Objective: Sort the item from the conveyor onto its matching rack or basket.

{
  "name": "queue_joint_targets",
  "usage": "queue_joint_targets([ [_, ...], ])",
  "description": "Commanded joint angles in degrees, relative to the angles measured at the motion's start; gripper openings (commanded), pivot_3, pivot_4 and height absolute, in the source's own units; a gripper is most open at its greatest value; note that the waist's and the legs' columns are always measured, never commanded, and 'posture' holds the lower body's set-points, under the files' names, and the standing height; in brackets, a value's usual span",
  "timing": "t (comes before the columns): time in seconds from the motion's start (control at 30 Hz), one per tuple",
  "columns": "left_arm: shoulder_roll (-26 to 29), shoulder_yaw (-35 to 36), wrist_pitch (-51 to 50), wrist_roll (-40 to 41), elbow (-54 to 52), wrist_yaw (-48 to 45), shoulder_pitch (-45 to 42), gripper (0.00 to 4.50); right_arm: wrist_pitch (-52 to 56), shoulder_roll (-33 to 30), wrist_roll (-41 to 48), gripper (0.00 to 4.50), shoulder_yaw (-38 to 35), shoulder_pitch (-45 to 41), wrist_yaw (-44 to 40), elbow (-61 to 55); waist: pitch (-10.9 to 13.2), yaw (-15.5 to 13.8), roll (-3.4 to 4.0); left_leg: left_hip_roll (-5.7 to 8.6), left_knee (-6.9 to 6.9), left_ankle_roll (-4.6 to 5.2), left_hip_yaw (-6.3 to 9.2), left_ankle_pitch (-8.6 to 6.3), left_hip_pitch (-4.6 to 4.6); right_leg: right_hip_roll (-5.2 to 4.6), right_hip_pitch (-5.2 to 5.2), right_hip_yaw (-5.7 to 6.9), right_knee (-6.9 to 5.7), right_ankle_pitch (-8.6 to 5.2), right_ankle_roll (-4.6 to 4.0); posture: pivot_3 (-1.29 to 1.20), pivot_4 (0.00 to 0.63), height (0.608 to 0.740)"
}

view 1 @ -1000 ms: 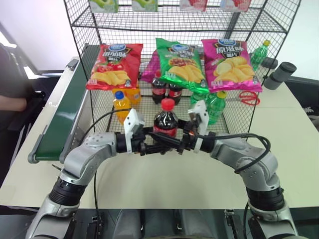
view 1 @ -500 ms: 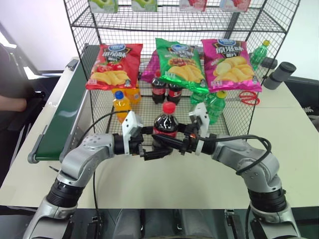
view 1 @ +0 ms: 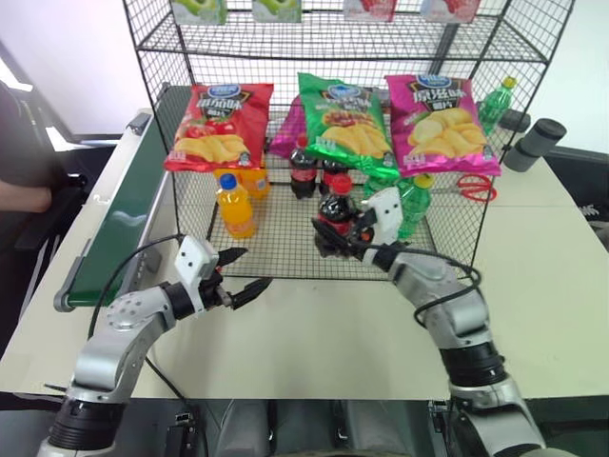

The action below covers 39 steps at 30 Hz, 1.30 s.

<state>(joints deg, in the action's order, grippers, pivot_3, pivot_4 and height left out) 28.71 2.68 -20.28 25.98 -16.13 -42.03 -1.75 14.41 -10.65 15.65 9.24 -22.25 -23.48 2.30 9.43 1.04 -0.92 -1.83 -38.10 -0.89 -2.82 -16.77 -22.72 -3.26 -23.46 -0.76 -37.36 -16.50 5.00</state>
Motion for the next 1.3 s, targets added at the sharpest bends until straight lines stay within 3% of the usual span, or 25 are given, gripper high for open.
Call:
queue_joint_targets([
  [0.03,-0.7,0.3,1.8,-1.2,-2.6,1.6,1.3,4.46,-14.5,3.1,-5.9,3.07,0.3,-2.9,1.7,8.2,0.0,0.1,0.00,-0.01,0.00,0.00,0.00,0.00,0.01,0.01,0.01,0.00,0.00,0.00,0.00,0.00,0.150,0.740],
  [0.3,-2.3,-0.8,1.5,-2.1,-2.8,3.1,1.1,4.46,-27.6,8.0,-10.1,3.07,-3.1,-11.9,7.5,29.5,0.0,0.2,0.02,0.00,0.00,-0.05,-0.03,0.03,0.08,-0.03,-0.01,-0.03,-0.14,0.00,0.00,0.00,0.150,0.740],
  [0.67,-2.3,-1.6,0.7,-1.9,-2.8,3.5,-0.9,4.46,-32.2,9.9,-9.3,3.07,-5.9,-18.1,3.9,43.7,0.0,0.9,0.03,-0.01,0.02,-0.09,-0.05,0.04,0.11,-0.09,0.00,-0.02,-0.19,0.00,0.00,0.00,0.150,0.740],
  [0.73,-2.4,-1.7,0.6,-1.9,-2.7,3.5,-1.2,4.50,-32.0,10.1,-9.2,4.10,-6.4,-18.3,3.5,44.0,0.0,1.3,0.03,-0.01,0.02,-0.09,-0.05,0.05,0.11,-0.12,0.00,-0.02,-0.22,0.00,0.00,0.00,0.150,0.740],
  [0.77,-2.4,-1.8,0.5,-1.9,-2.7,3.5,-1.3,4.50,-32.0,10.2,-9.2,4.40,-6.6,-18.2,3.2,44.0,0.0,1.4,0.03,0.00,0.02,-0.10,-0.05,0.05,0.12,-0.13,0.00,-0.02,-0.23,0.00,0.00,0.00,0.150,0.740],
  [1.07,-2.4,-1.8,0.1,-1.4,-2.7,3.4,-1.9,4.50,-31.8,8.8,-10.2,4.46,-6.0,-15.3,0.5,36.9,0.0,1.6,0.03,0.00,0.02,-0.14,-0.05,0.07,0.24,-0.15,0.02,-0.03,-0.39,0.00,0.00,0.00,0.150,0.740],
  [1.3,-2.3,-1.1,-1.1,-0.9,-3.3,3.8,-1.6,4.50,-25.6,3.5,-8.9,4.46,-3.9,-5.9,-6.5,19.1,0.0,1.4,0.03,0.04,0.02,-0.14,-0.04,0.07,0.23,-0.25,0.05,-0.02,-0.36,0.00,0.00,0.00,0.150,0.740],
])
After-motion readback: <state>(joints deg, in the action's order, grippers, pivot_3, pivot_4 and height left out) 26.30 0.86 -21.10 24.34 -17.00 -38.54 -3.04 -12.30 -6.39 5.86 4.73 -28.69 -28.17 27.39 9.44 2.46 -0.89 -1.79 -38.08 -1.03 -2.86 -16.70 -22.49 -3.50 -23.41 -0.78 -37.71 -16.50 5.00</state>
